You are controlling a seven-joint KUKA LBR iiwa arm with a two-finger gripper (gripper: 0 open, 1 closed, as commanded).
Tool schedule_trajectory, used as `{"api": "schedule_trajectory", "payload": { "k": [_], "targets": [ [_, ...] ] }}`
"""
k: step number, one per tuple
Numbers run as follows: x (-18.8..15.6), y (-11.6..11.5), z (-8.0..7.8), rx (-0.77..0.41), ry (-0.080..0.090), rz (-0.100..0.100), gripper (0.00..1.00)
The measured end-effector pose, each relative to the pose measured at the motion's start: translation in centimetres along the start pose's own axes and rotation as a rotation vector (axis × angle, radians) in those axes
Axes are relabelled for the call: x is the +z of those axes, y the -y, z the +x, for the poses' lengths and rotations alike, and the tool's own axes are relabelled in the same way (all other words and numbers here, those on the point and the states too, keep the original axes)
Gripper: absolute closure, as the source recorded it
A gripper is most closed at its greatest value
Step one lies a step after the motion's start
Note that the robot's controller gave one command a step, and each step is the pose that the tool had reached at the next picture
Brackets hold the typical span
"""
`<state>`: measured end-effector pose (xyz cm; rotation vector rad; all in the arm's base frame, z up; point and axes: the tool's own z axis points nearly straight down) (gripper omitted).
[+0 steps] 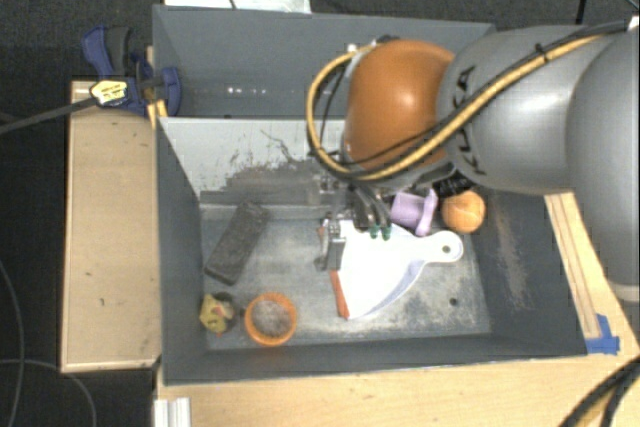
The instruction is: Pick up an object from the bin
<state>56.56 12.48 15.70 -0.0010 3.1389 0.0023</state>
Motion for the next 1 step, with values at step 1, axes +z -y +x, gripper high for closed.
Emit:
{"api": "schedule_trajectory", "payload": {
  "k": [1],
  "targets": [
    [4.16, -3.08, 3.99, -0.061, 0.005, 0.0, 0.0]
  ]
}}
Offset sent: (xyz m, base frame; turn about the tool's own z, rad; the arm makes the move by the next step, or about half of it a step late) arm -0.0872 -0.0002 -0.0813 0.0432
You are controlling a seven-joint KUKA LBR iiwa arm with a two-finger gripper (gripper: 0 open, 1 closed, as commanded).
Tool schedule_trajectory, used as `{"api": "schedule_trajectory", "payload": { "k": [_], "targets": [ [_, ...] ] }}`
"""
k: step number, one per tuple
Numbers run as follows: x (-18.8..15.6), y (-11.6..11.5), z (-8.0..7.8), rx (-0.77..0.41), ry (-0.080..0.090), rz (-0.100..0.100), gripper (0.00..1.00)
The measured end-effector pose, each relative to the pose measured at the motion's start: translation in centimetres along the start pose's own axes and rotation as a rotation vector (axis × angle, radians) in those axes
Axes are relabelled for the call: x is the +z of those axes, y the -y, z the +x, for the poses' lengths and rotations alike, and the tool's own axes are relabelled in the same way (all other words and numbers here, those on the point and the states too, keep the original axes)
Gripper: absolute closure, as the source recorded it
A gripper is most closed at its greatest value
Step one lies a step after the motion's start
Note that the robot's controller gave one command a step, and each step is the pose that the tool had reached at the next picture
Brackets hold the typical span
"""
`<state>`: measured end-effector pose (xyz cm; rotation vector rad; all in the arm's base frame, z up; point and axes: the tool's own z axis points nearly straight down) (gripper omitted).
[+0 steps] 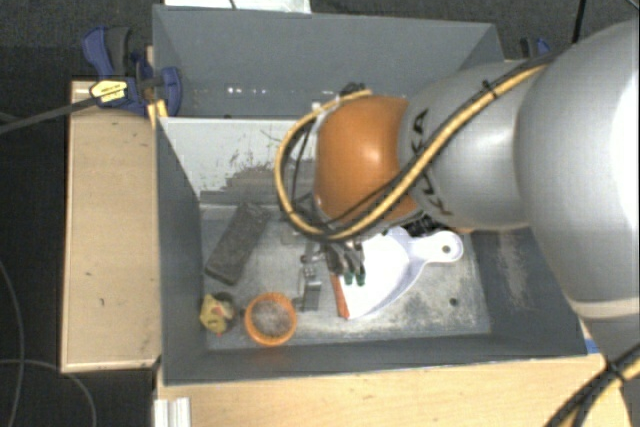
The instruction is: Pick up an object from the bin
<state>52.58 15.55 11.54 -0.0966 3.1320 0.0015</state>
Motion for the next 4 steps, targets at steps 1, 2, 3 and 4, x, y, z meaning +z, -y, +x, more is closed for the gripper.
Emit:
{"api": "schedule_trajectory", "payload": {
  "k": [1, 2, 3, 4],
  "targets": [
    [2.8, 0.3, 3.4, 0.04, -0.009, -0.004, 0.0],
    [4.2, 0.3, 3.8, -0.132, 0.0, -0.006, 1.0],
    [4.2, 0.3, 3.8, -0.131, 0.0, -0.006, 1.0],
    [-10.5, 0.3, 3.3, -0.119, -0.004, -0.001, 1.0]
  ]
}}
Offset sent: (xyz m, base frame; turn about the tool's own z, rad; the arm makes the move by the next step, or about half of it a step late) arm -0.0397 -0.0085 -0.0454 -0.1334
